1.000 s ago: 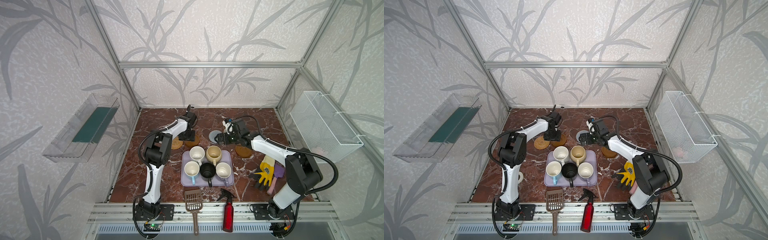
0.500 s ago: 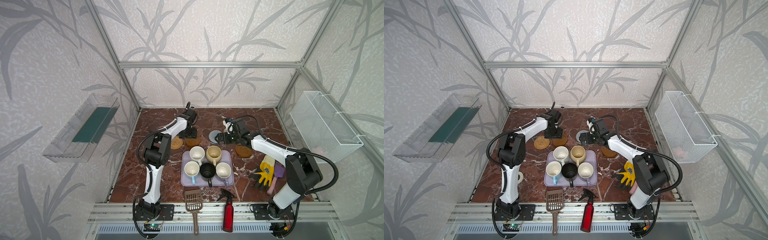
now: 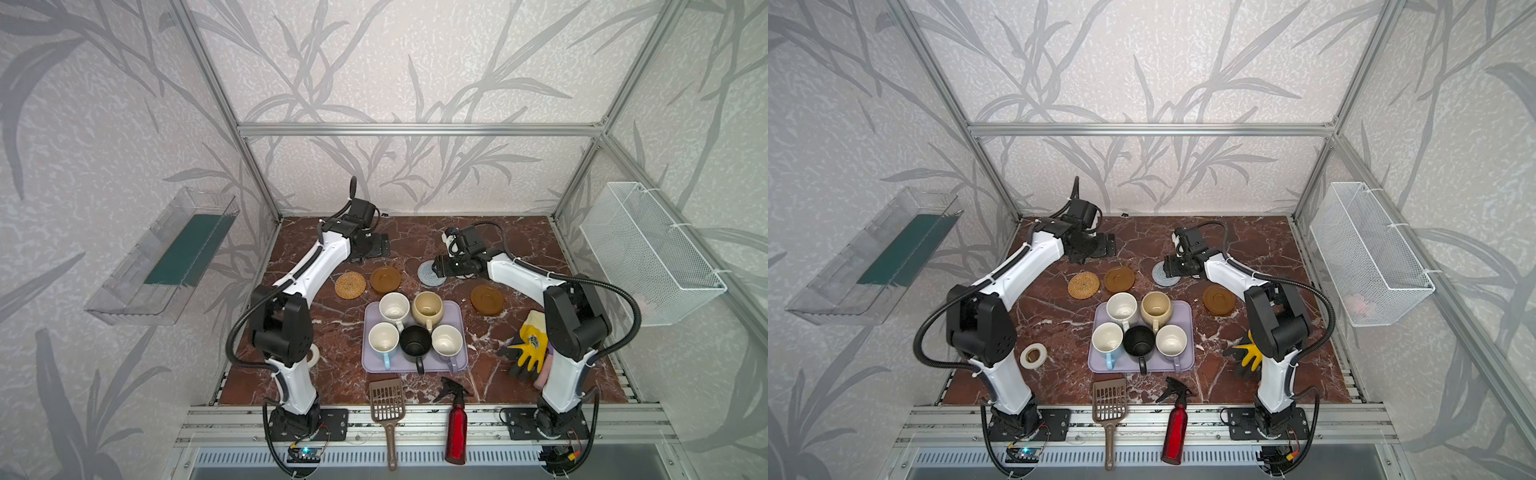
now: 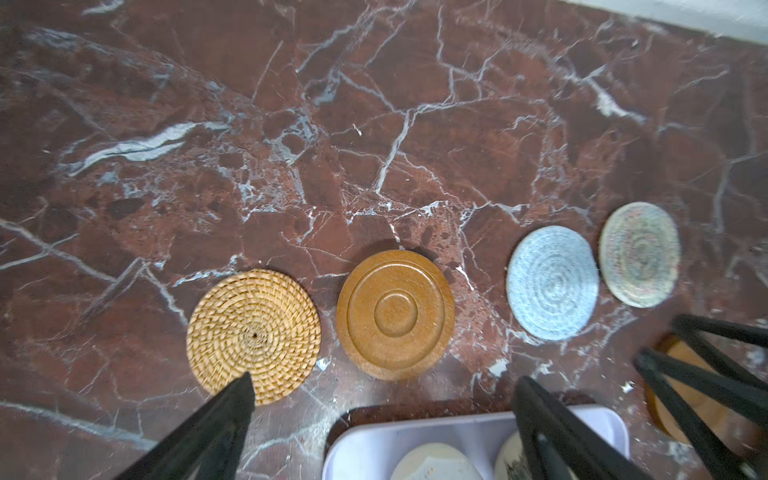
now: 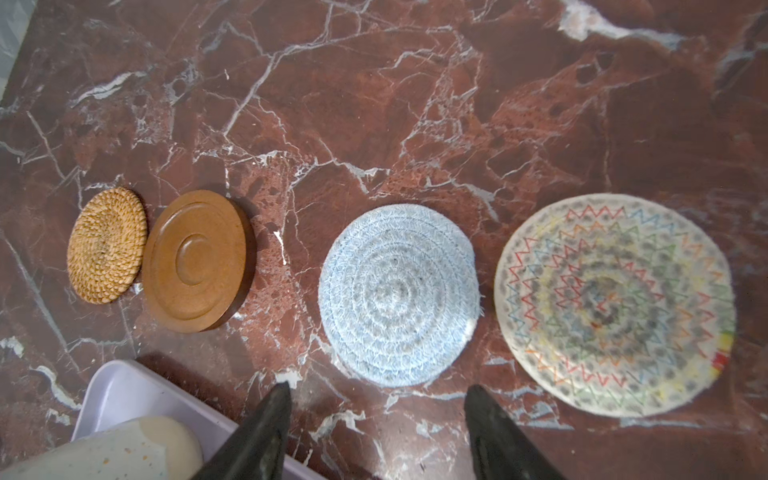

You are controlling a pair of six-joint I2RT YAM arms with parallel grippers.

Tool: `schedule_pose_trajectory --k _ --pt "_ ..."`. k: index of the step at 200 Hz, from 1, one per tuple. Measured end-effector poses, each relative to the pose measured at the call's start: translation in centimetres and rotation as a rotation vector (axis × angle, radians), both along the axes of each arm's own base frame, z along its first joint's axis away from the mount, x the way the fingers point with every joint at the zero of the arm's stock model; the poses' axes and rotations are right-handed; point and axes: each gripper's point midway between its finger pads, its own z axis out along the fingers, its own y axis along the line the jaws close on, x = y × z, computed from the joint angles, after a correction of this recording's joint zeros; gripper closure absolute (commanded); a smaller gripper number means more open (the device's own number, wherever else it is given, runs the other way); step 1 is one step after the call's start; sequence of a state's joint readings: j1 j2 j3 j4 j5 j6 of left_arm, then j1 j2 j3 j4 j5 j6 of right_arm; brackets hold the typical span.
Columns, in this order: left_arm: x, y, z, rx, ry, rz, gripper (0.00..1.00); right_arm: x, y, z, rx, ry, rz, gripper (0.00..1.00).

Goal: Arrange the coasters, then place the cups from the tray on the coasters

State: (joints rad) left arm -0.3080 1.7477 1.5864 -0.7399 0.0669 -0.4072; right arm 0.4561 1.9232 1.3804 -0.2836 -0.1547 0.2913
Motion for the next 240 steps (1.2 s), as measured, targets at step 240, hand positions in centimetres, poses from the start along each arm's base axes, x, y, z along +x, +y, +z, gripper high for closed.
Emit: schedule_pose_trajectory --k 240 --pt "-5.5 -4.2 0.7 -0.392 -0.032 -0.101 0.01 -0.1 3.5 -6.5 -0.12 0.217 0.17 0.56"
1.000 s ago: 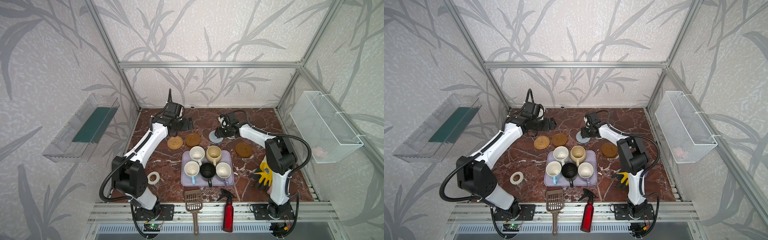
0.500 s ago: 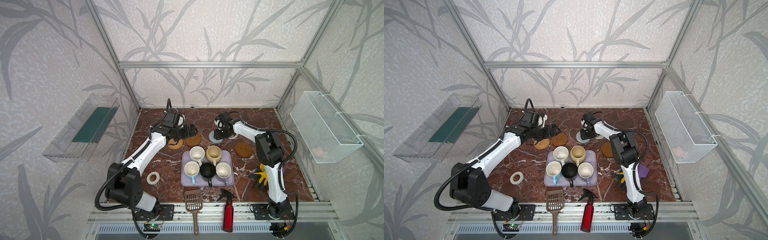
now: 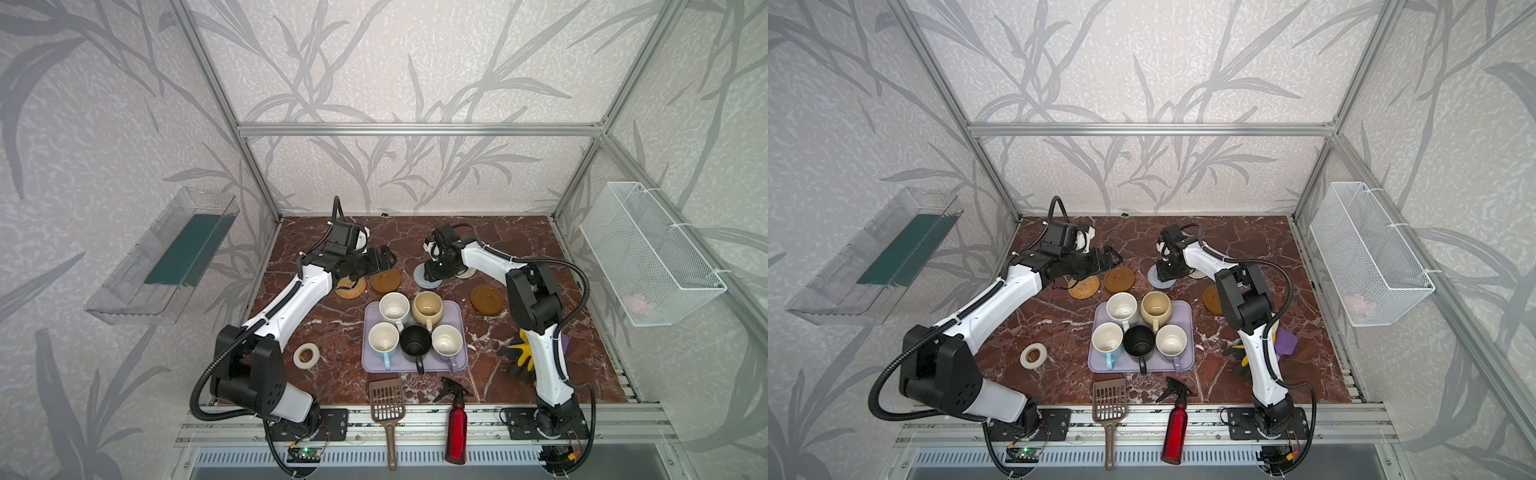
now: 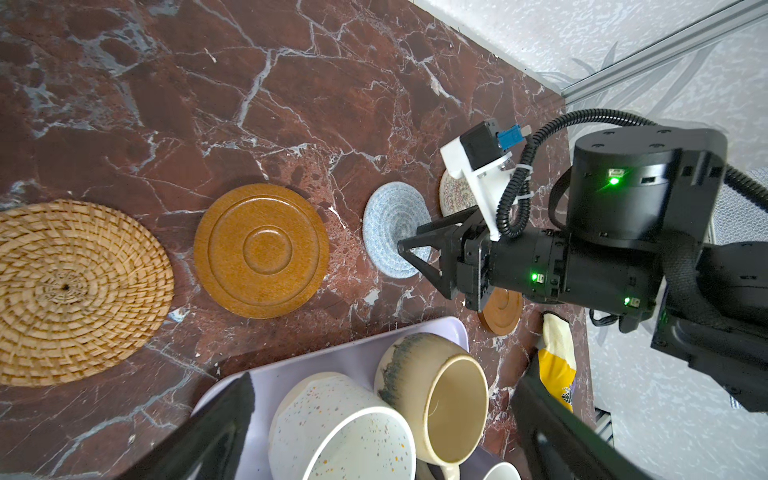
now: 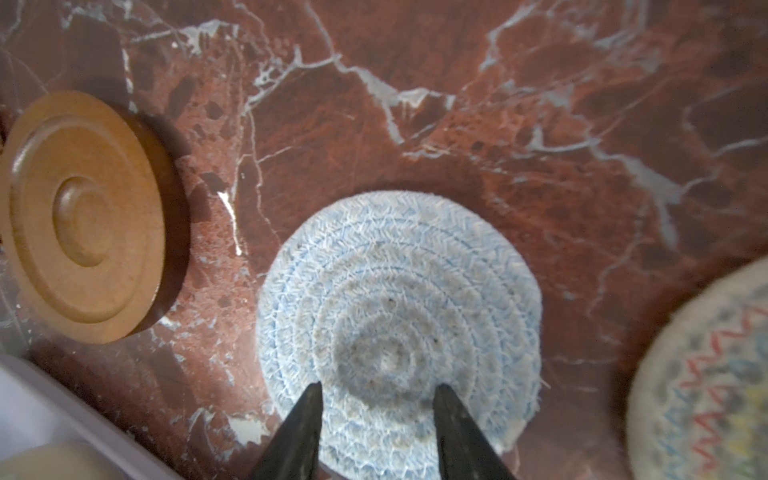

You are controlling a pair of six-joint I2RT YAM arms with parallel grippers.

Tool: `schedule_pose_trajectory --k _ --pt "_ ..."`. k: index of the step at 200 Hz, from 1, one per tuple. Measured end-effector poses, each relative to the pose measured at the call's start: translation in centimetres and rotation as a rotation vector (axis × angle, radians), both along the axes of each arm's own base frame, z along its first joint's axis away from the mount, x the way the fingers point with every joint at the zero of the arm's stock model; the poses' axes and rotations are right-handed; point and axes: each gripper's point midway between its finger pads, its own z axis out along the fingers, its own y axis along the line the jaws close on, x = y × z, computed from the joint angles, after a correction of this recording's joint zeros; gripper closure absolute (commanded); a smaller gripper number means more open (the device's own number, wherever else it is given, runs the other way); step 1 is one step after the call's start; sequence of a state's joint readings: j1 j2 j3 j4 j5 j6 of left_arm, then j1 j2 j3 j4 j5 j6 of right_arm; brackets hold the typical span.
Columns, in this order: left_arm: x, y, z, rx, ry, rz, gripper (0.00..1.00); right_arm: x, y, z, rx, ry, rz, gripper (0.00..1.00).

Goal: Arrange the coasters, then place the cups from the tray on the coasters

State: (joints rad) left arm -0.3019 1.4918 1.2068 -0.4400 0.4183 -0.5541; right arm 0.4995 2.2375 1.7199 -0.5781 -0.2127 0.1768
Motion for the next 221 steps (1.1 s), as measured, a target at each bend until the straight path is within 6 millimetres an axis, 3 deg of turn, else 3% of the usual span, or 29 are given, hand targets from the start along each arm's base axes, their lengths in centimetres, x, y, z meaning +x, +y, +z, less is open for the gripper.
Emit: schedule_pose_trajectory --k 34,101,142,174,194,201,213,221 --pt "0.0 -0.1 0.1 -0.004 0.0 -0.001 0.01 -0.9 0.7 0.0 0.002 0.009 0.005 0.55" --pt "0.0 -0.1 -0.1 -0.008 0.003 0.002 0.01 -1.2 -0.2 0.7 -0.037 0.019 -0.016 0.53" --pt "-0.2 0.0 0.3 -0.016 -0.007 0.007 0.01 -0.3 -0.3 2.2 -0.028 -0.018 -0.028 0.5" --pt "-0.4 0.0 1.6 -0.034 -0.042 0.013 0.01 0.6 -1.0 4.6 0.007 -0.062 -0.047 0.47" --pt "-0.5 0.1 2.4 -0.053 -0.067 0.021 0.01 1.5 -2.1 5.7 0.02 -0.084 -0.072 0.37" --pt "-0.6 0.0 2.6 -0.063 -0.072 0.025 0.01 1.9 -2.7 5.9 0.023 -0.089 -0.082 0.27" --pt "-0.7 0.0 2.8 -0.083 -0.082 0.03 0.01 2.5 -3.7 5.9 0.019 -0.092 -0.102 0.01" --pt "-0.7 -0.2 2.8 -0.097 -0.083 0.03 0.01 2.9 -4.6 5.8 0.01 -0.094 -0.119 0.01"
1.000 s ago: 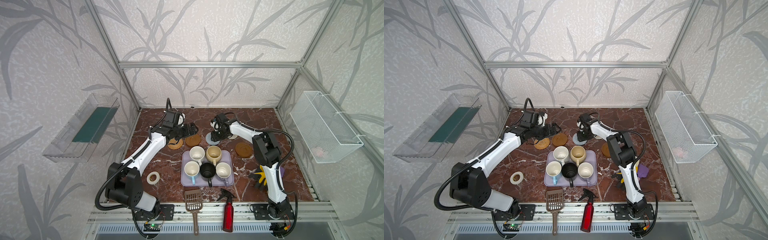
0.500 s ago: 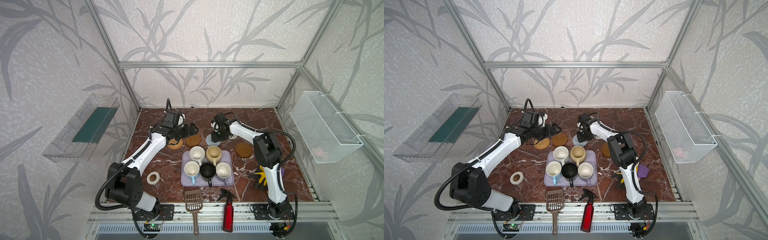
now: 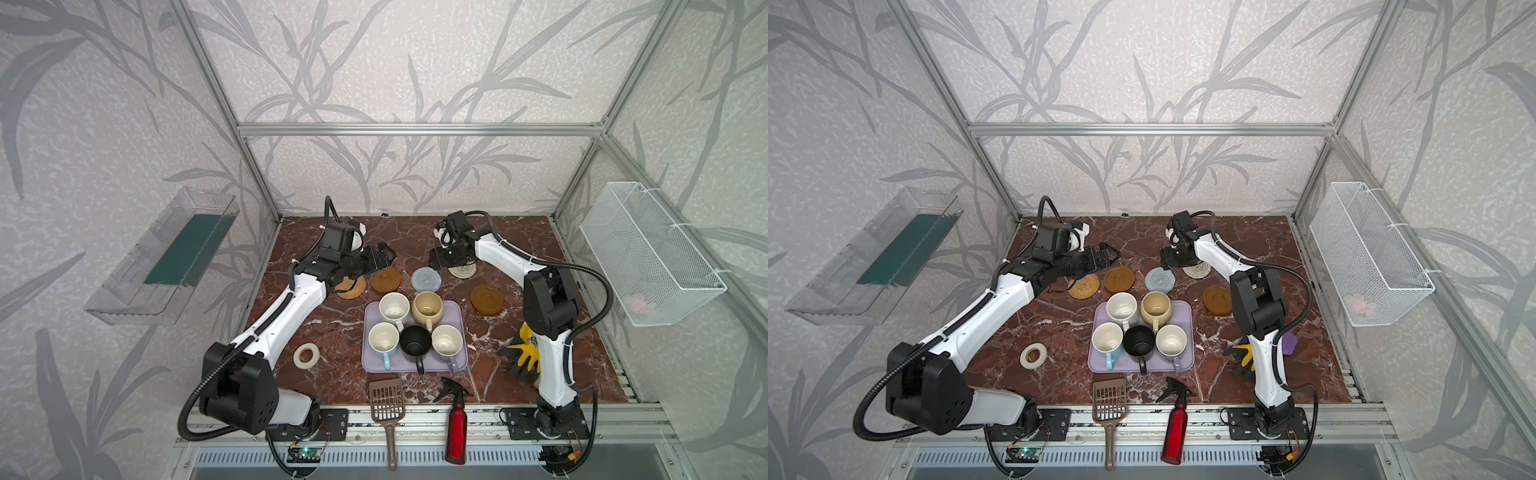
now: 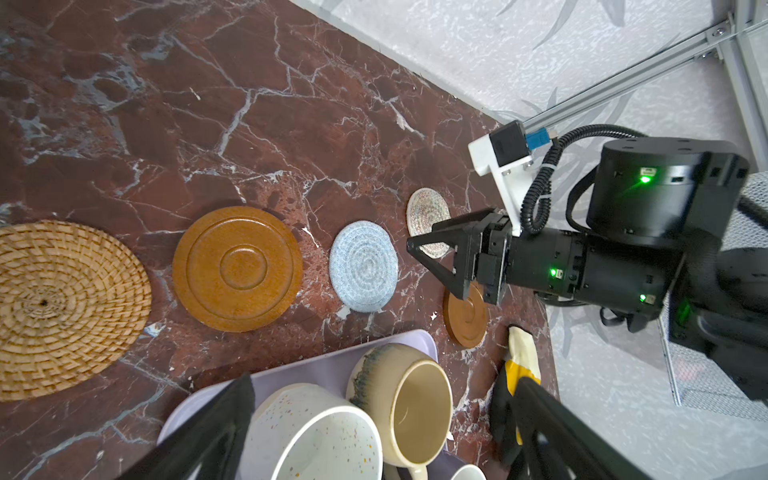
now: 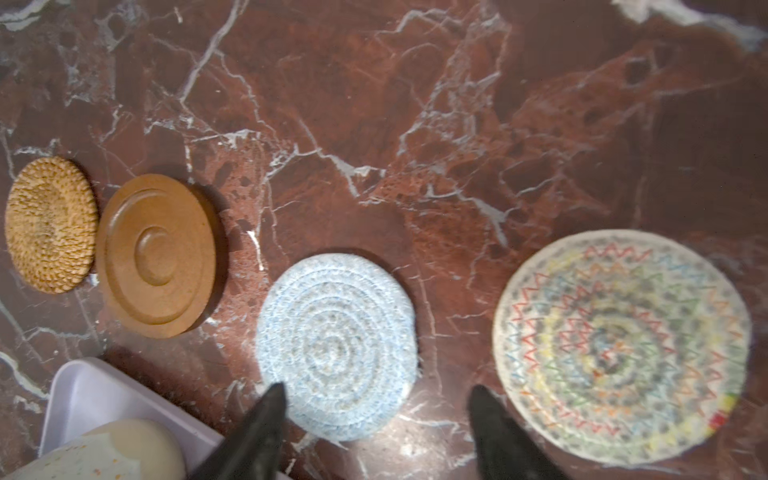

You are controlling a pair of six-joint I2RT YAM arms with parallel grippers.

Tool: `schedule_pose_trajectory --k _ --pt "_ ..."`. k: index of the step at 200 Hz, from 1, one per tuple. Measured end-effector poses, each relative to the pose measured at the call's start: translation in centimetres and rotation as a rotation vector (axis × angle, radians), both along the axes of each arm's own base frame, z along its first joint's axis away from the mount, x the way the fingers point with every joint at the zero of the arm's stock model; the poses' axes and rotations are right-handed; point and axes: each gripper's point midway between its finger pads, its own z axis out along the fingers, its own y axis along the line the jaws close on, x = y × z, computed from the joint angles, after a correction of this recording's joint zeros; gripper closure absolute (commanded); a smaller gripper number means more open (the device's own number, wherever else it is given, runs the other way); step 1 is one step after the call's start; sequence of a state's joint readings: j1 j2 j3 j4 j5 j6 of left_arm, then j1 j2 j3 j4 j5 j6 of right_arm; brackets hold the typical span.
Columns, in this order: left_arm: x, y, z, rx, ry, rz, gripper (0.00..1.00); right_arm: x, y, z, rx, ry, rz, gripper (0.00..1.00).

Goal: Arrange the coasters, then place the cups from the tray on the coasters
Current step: 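Move the right gripper over the multicolour coaster, then toward the nearer wooden coaster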

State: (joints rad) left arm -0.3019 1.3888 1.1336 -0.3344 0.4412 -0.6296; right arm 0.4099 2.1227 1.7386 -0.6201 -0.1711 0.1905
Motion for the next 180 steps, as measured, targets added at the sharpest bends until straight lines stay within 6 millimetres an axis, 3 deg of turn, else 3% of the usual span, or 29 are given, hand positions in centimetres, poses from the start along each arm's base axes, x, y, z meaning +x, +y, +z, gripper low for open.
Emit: schedule_pose_trajectory --k 36,59,74,85,130,180 --pt "-0.1 -1.0 0.1 -0.054 -0.004 -0.013 0.01 1.5 -3.4 -0.1 -0.014 -0.002 -0.073 0.0" --pt "0.1 -2.0 0.2 -0.064 -0.012 -0.035 0.01 2.2 -4.9 -0.3 -0.01 0.001 -0.102 0.09" --pt "0.6 -2.6 0.0 -0.061 -0.006 -0.048 0.01 3.0 -5.8 -0.6 -0.011 0.006 -0.116 0.06" --pt "1.2 -3.1 -0.1 -0.055 -0.002 -0.055 0.01 3.6 -6.1 -0.9 -0.016 0.008 -0.122 0.0" --pt "4.4 -5.0 0.4 0.013 -0.017 -0.094 0.01 3.9 -6.7 -3.0 -0.077 0.052 -0.108 0.0" --pt "5.5 -6.4 -1.6 0.055 0.025 -0.13 0.01 3.1 -7.6 -3.8 -0.162 0.077 -0.076 0.11"
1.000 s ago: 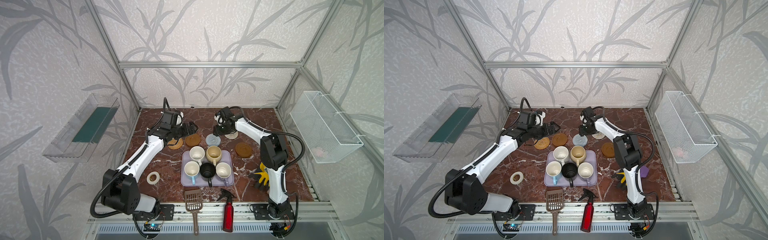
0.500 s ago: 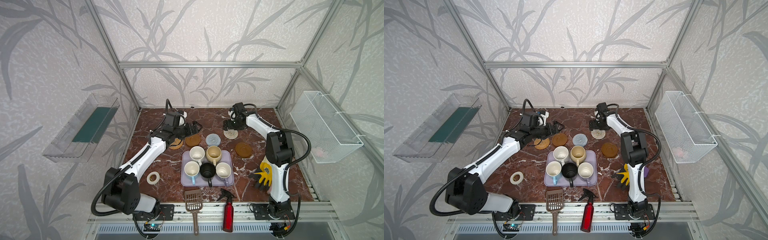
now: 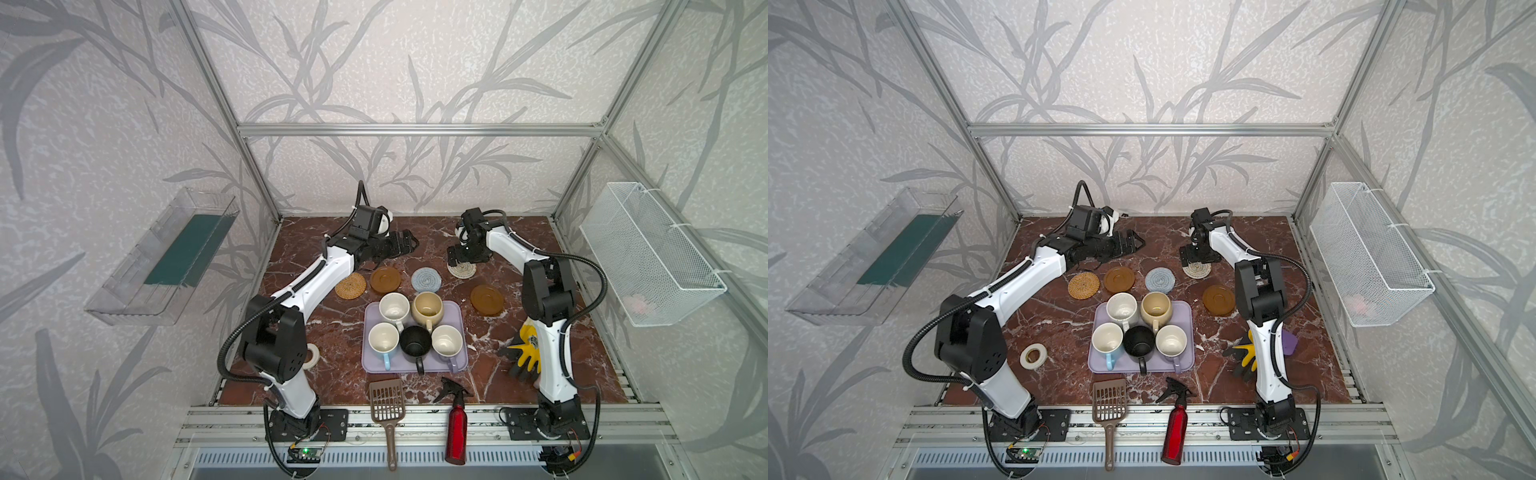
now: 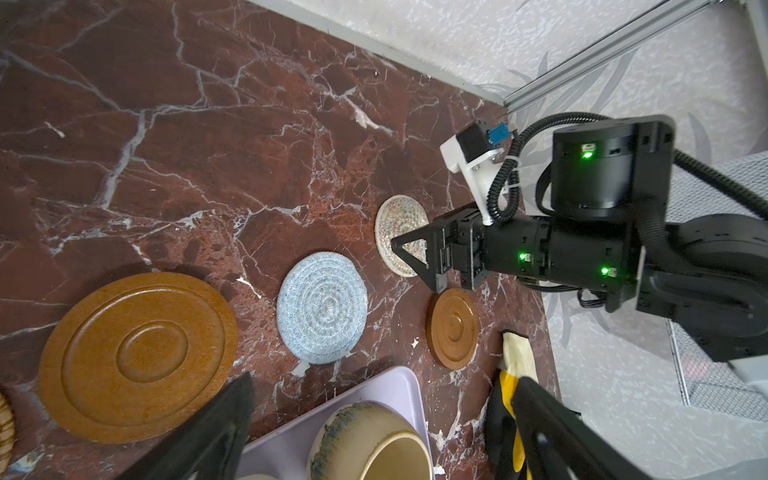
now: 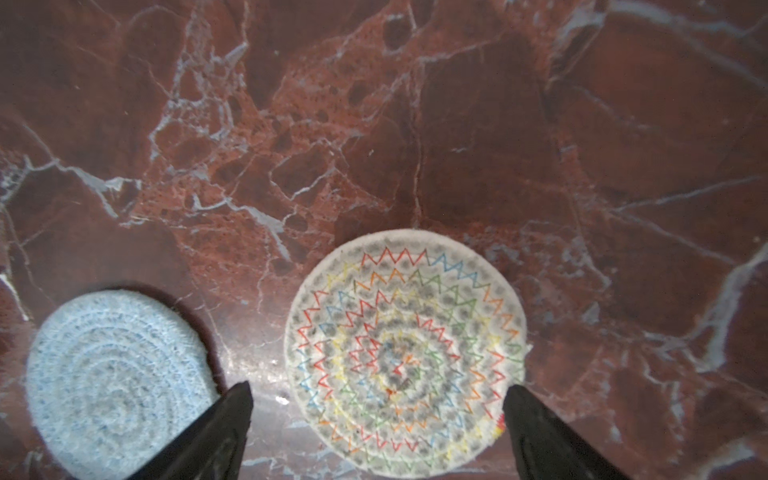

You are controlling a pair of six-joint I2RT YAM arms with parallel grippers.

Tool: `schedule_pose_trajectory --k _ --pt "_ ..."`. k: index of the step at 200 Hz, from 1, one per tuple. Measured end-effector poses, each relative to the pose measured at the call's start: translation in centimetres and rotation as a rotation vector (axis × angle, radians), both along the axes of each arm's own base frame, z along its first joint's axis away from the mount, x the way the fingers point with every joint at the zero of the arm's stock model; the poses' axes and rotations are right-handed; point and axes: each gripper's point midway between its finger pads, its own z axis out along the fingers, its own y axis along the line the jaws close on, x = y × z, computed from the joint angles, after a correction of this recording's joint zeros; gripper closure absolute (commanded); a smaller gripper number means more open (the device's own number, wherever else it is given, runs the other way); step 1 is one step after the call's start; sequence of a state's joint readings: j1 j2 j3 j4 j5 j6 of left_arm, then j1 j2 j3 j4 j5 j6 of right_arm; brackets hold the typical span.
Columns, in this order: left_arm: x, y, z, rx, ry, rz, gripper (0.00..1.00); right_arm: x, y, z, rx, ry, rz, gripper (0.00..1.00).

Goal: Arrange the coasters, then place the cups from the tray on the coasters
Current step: 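Move the right gripper over the multicolour coaster, then toward the nearer wooden coaster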

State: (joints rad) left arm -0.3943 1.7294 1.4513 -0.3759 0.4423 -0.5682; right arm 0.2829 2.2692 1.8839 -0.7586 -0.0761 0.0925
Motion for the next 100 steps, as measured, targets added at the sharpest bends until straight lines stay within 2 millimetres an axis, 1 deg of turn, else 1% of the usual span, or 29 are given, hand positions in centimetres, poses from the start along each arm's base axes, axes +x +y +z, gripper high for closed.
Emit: schedule_pose_trajectory --k 14,27,49,66,84,100 --pt "-0.2 -0.1 -0.8 0.024 0.021 -0.007 0.01 0.0 -0.2 -0.2 -0.016 0.004 0.012 0.15" --pt "-0.2 -0.2 -1.2 0.039 0.029 -0.009 0.01 -0.1 -0.3 -0.5 -0.026 0.011 0.021 0.18" --pt "-0.5 -0.5 -1.3 0.045 0.033 -0.017 0.01 -0.3 -0.4 -1.3 -0.036 0.033 0.03 0.25" --pt "-0.6 -0.6 -1.4 0.047 0.038 -0.019 0.01 -0.6 -0.4 -2.1 -0.04 0.053 0.034 0.28" --pt "-0.7 -0.6 -1.5 0.048 0.042 -0.02 0.01 -0.6 -0.3 -2.1 -0.041 0.054 0.037 0.35" --pt "-0.7 -0.6 -1.5 0.048 0.044 -0.019 0.01 -0.8 -0.2 -2.2 -0.044 0.06 0.042 0.36"
